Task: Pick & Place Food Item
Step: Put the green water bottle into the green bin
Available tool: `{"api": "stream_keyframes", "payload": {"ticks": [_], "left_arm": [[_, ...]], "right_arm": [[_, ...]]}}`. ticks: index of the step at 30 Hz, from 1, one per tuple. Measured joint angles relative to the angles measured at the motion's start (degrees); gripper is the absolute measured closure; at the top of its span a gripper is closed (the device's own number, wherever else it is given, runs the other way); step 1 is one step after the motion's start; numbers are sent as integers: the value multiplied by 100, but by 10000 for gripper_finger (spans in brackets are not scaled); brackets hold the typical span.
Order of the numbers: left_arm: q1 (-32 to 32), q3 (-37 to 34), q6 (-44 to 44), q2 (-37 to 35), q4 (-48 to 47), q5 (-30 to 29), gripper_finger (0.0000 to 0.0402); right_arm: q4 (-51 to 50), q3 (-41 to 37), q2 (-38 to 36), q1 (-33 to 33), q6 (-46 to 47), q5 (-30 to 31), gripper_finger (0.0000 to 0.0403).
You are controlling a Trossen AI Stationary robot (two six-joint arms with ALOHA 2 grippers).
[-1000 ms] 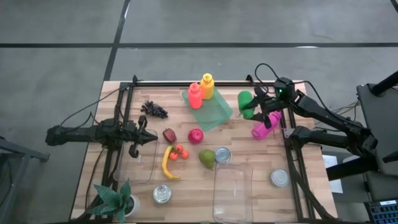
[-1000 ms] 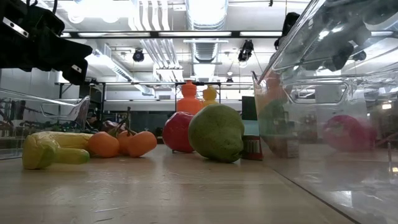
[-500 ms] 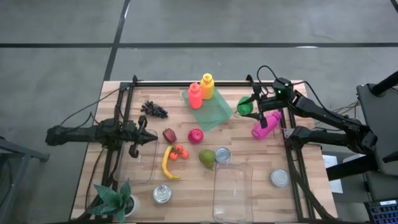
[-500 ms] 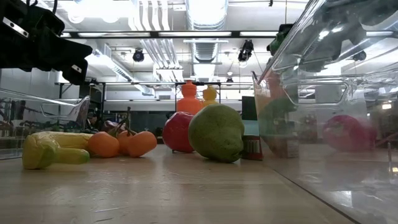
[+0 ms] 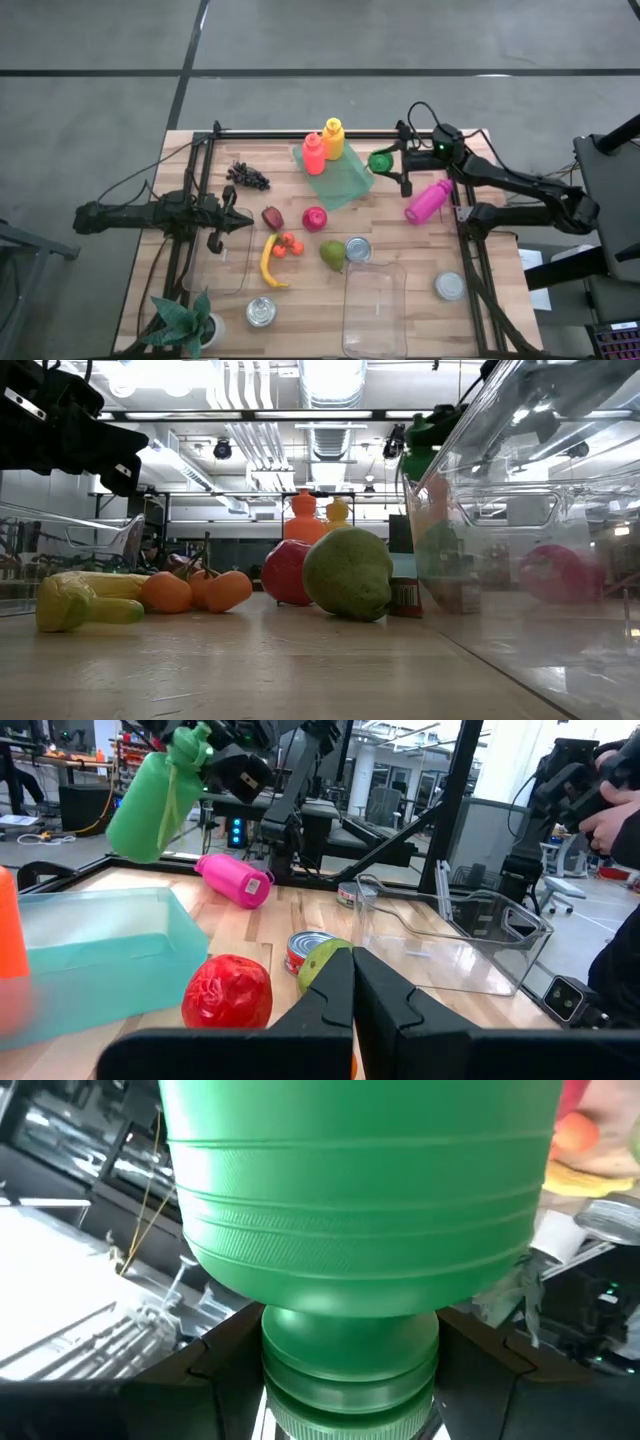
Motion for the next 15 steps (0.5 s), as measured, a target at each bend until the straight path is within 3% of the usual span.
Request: {"api": "stream_keyframes", "payload": {"ticks": [9,15], "left_arm": [[1,0,0,-2,-1,1,401],[1,0,0,0,-1,1,401]], "right_arm": [[1588,2,1000,11,32,3,179],[2581,4,1565,266,691,-30,179]]}}
